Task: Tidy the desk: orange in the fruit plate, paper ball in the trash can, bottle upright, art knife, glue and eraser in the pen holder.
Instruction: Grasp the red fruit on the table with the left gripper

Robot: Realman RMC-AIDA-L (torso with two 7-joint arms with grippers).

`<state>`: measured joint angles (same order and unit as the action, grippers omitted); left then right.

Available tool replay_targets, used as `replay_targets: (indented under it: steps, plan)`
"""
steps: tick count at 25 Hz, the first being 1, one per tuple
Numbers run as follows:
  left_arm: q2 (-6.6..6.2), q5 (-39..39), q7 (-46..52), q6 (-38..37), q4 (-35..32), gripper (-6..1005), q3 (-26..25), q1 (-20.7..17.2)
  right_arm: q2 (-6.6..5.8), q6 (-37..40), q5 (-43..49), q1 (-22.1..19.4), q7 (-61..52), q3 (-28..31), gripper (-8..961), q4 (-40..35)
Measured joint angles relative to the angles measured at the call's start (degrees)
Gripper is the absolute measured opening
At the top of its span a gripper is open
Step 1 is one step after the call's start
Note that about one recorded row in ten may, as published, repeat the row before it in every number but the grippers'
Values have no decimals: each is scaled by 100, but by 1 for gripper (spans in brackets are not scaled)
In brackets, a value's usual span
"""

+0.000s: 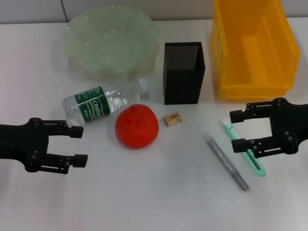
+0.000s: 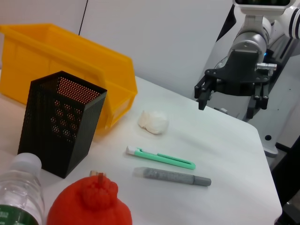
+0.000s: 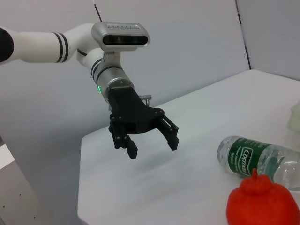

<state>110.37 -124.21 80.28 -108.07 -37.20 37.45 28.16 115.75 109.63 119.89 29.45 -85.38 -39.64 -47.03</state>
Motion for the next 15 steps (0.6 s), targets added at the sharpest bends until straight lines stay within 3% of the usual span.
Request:
replay_targets:
  steps: [15]
  plan:
    - [88,-90,45,16,31,814,-1,22,94,20,54,-36,105,0,772,-52]
